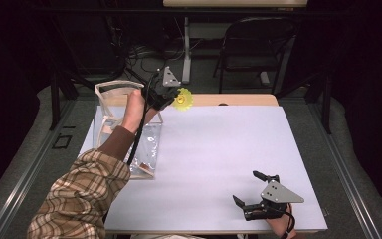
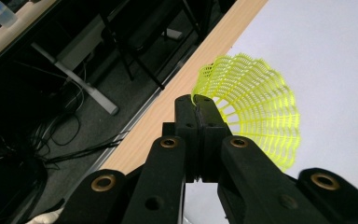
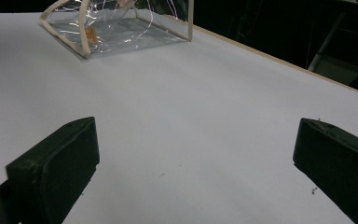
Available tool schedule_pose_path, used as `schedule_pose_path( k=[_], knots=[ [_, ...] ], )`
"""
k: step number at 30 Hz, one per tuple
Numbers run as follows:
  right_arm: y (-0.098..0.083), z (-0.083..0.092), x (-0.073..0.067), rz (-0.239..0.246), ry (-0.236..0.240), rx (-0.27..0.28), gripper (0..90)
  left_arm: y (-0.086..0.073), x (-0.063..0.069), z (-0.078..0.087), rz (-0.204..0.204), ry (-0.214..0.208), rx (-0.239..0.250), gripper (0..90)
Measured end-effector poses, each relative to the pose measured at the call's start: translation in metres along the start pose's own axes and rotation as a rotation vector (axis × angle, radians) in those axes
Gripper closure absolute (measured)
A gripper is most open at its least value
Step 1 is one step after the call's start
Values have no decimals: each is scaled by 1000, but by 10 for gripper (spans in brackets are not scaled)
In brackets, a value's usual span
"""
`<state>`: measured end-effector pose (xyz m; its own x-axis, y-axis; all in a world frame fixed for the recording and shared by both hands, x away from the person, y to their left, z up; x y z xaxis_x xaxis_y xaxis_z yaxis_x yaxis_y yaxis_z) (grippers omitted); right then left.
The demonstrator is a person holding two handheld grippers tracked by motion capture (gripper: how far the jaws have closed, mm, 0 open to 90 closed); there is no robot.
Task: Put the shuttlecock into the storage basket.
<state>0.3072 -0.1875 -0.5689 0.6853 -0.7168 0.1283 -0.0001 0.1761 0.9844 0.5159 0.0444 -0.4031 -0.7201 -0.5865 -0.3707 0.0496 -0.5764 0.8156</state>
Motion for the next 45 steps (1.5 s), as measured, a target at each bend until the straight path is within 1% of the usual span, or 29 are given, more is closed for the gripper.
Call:
schedule_pose_path(
  k=[3, 7, 11, 14, 20, 23, 24, 25, 29, 34, 40, 45],
  knots=[
    [-1, 0, 1, -1, -2, -3, 0, 0, -2, 0, 6, 2, 1, 900],
    [-1, 0, 0, 1, 4, -5, 0, 1, -6, 2, 1, 11, 0, 900],
    [0, 1, 0, 2, 0, -2, 0, 3, -9, 4, 2, 18, 3, 900],
    [0, 0, 0, 0, 0, -1, 0, 6, -11, 5, 4, 21, 13, 900],
    [0, 0, 0, 0, 1, -3, 0, 9, -13, 9, -3, 26, 15, 900],
    [0, 0, 0, -2, 1, 2, 0, 12, -14, 9, 4, 29, 26, 900],
    [0, 0, 0, -2, 0, -1, 0, 12, -15, 9, -1, 29, 26, 900],
    [0, 0, 0, -2, 1, -1, 0, 13, -15, 9, 5, 27, 32, 900],
    [-1, 0, 0, 0, 0, -5, 0, 15, -16, 9, -4, 27, 30, 900],
    [0, 0, -1, 0, 3, -1, 0, 16, -16, 9, -2, 30, 33, 900],
    [0, 0, -1, 0, 0, -3, 0, 19, -19, 11, -10, 35, 33, 900],
    [-1, 0, 0, 0, 0, -5, 0, 21, -21, 11, -4, 43, 42, 900]
  ],
)
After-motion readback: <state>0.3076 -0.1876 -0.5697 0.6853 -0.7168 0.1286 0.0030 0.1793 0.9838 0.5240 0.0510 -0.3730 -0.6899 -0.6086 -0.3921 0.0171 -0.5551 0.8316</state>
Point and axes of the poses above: each handheld gripper's, and its own axes: z roughly backward along the jaws, y roughly out of its top, x roughly to its right, the point moved 9 cm from there along -z, roughly forward along the jaws, and after that the axes turned 11 degrees about x, right-handed, at the moved point
